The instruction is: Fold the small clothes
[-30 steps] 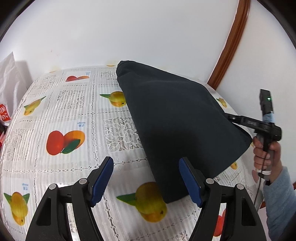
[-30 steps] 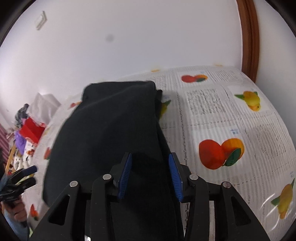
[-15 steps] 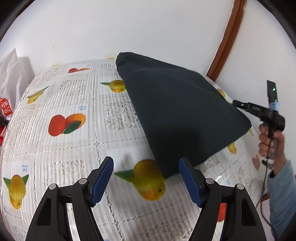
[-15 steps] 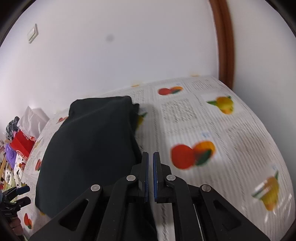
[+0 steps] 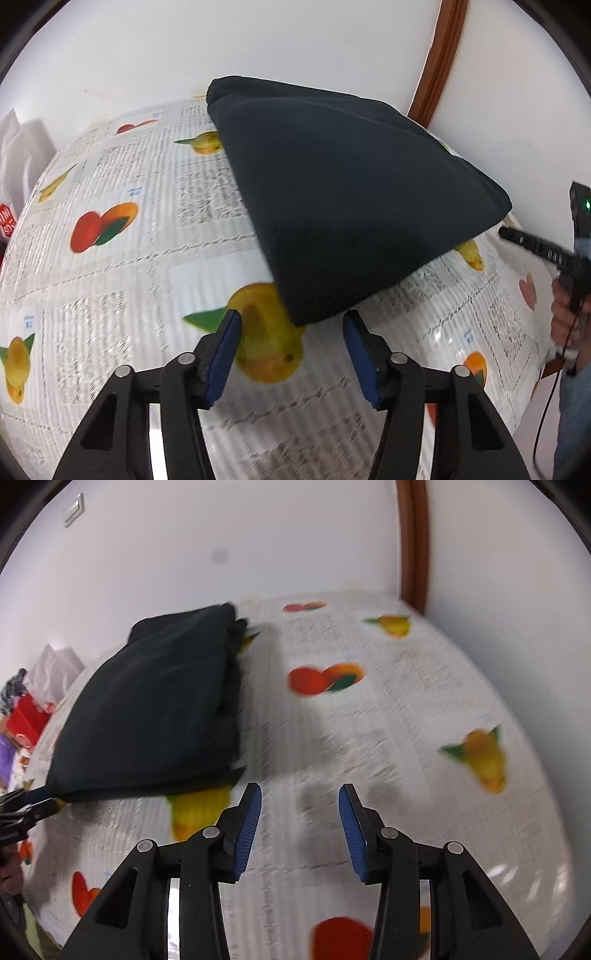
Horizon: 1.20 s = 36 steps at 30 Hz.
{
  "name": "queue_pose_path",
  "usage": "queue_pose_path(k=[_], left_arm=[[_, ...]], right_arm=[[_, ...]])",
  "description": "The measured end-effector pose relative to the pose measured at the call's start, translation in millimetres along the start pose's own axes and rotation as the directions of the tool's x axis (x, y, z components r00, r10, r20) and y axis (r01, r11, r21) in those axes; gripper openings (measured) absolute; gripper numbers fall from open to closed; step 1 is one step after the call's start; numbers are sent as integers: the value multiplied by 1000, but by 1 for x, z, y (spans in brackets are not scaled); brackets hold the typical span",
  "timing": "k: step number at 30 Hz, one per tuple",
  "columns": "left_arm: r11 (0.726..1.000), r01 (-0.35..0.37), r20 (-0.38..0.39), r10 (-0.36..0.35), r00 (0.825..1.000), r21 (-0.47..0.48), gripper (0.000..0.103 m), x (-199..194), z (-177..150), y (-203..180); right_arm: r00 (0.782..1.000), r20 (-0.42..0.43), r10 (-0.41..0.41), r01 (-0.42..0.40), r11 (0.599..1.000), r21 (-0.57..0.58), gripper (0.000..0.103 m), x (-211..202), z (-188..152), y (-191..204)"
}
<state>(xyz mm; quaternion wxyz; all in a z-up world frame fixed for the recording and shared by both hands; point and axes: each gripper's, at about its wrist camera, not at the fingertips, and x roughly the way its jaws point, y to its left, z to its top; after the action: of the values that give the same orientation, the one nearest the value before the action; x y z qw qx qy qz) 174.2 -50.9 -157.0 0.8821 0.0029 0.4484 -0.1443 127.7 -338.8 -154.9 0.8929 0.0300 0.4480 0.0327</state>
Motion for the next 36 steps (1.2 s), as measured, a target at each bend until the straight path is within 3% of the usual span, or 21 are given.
queue_pose_path(k=[2, 3, 7, 8, 10, 13, 17, 21, 25, 30, 36], left_arm=[[1000, -9, 0, 9, 1000, -7, 35, 4, 4, -2], [1000, -14, 0, 14, 1000, -7, 22, 6, 7, -2], [1000, -7, 16, 8, 1000, -15, 17, 3, 11, 4], [1000, -9, 26, 9, 1000, -14, 16, 0, 10, 6], [1000, -3, 31, 4, 1000, -22, 14, -2, 8, 11], [999, -10, 41, 11, 999, -34, 13, -5, 7, 21], [997, -10, 39, 13, 999, -76, 13, -6, 8, 36], [998, -8, 37, 11, 999, -69, 13, -5, 7, 38], [996, -5, 39, 9, 999, -91, 16, -5, 4, 38], [996, -17, 32, 20, 999, -92, 16, -4, 7, 37], [993, -33, 30, 37, 999, -109, 16, -2, 6, 36]], right_arm=[[1000, 9, 30, -30, 1000, -7, 43, 6, -4, 10], [999, 24, 42, -41, 999, -7, 43, 8, -4, 16], [993, 56, 106, -108, 994, 29, 42, 17, 3, 31], [993, 44, 113, -115, 993, 31, 39, 21, 4, 34], [992, 17, 123, -124, 992, 28, 13, 31, 5, 43], [993, 28, 117, -117, 993, 2, 12, 32, 4, 57], [986, -9, 169, -169, 986, 4, 12, 32, 5, 62], [993, -4, 116, -116, 989, -88, 15, 10, 3, 67], [993, 20, 121, -119, 990, -79, 31, -21, -6, 56], [983, 124, 134, -125, 989, -83, 40, -53, 1, 55], [977, 138, 160, -158, 987, -29, 40, -26, 24, 63]])
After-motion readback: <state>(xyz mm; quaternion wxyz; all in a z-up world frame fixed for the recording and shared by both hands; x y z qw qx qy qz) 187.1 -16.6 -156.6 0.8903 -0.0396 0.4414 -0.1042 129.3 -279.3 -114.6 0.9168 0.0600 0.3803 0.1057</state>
